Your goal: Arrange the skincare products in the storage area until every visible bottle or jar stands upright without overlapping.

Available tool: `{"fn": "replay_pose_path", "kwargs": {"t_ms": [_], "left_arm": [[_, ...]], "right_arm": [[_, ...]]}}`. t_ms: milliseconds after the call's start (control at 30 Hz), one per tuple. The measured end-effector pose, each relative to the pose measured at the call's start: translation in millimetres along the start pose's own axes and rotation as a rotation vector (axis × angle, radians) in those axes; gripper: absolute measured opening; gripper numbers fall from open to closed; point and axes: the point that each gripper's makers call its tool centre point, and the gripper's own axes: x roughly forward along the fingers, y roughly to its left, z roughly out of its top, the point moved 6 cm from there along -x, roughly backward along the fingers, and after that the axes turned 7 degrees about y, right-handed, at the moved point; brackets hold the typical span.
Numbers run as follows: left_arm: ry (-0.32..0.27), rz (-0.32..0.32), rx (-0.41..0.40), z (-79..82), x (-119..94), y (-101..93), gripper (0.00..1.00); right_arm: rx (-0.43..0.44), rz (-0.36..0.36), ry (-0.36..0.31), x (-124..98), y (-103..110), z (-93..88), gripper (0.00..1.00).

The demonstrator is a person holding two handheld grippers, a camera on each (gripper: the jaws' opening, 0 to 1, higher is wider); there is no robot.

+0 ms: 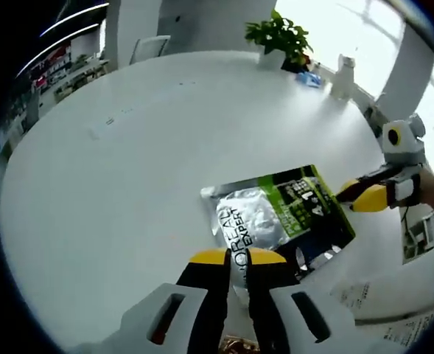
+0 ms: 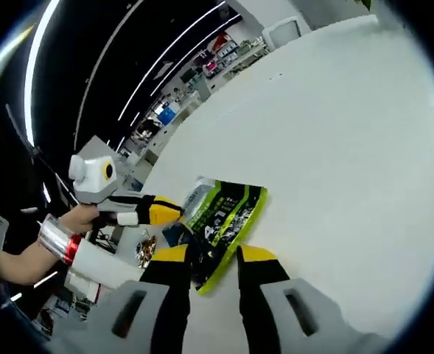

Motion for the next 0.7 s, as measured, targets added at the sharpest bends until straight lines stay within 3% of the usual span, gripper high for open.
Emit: {"fn": "replay_pose_path", "kwargs": {"t_ms": [167, 267, 333, 367, 433, 467, 567, 700], "left_arm": [[0.001, 0.005, 0.005, 0.1, 0, 0.6, 0.04], [0.001, -0.002, -0.002, -0.3, 0, -0.9, 0.04], [0.001, 0.002, 0.001, -0.1, 0, -0.7, 0.04], [0.001, -0.001, -0.001, 0.0, 1, -0.7, 0.04], [-0.001, -0.004, -0.009, -0.3, 0, -0.1, 0.04], [-0.003, -0.01, -0.016, -0.4, 0, -0.4, 0.04], [-0.004, -0.011, -0.026, -0.5, 1, -0.4, 0.04], [-0.002, -0.012, -0.013, -0.3, 1, -1.0, 0.04]], "right_arm": [[0.167, 0.115, -0.054, -1, -1, -4.2, 0.22], [0.2, 0.168, -0.066, 3, 2, -5.6, 0.21], [0.185, 0.154, -0.059, 5, 3, -6.2, 0.2], [0.183, 0.184, -0.074, 6, 6, -4.5, 0.2], [0.278, 0.322, -0.11, 7, 19, 1.7, 0.17], [0.298, 0.322, -0.122, 9, 19, 3.7, 0.16], [0.18, 0.208, -0.032, 19, 14, -2.0, 0.18], [0.187, 0.233, -0.03, 27, 20, 4.5, 0.15]]}}
